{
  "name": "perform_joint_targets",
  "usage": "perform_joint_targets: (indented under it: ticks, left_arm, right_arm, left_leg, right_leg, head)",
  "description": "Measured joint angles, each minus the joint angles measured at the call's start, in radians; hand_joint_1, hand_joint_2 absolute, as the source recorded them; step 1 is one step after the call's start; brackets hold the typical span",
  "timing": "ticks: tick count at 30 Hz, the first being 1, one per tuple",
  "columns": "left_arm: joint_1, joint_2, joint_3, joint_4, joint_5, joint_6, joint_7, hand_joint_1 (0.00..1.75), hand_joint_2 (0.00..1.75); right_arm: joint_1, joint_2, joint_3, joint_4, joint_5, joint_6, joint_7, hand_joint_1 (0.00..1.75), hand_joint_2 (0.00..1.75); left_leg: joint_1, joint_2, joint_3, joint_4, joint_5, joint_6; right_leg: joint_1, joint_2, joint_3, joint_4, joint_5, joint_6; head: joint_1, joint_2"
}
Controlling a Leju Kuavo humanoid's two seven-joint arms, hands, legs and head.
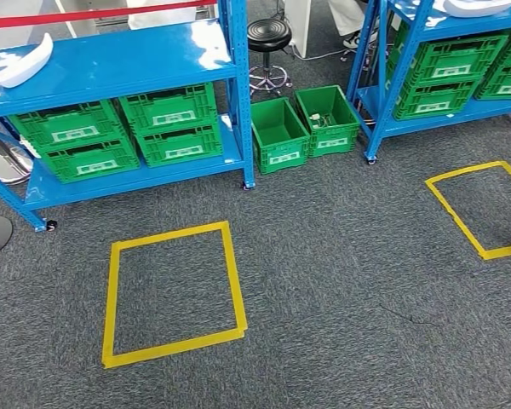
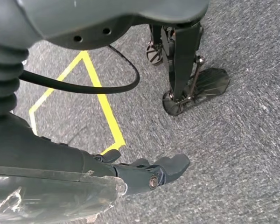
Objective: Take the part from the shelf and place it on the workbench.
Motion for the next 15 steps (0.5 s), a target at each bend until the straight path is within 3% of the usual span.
perform_joint_targets:
  ticks: [15]
  left_arm:
    - [0.056, 0.031, -0.355, -0.041, 0.203, -0.039, -0.076, 0.0, 0.0]
  right_arm:
    - [0.055, -0.041, 0.337, -0.044, -0.227, 0.037, 0.026, 0.0, 0.0]
  left_leg:
    - [0.0, 0.0, 0.0, 0.0, 0.0, 0.001]
  right_leg:
    - [0.0, 0.0, 0.0, 0.0, 0.0, 0.0]
  head:
    - [0.0, 0.0]
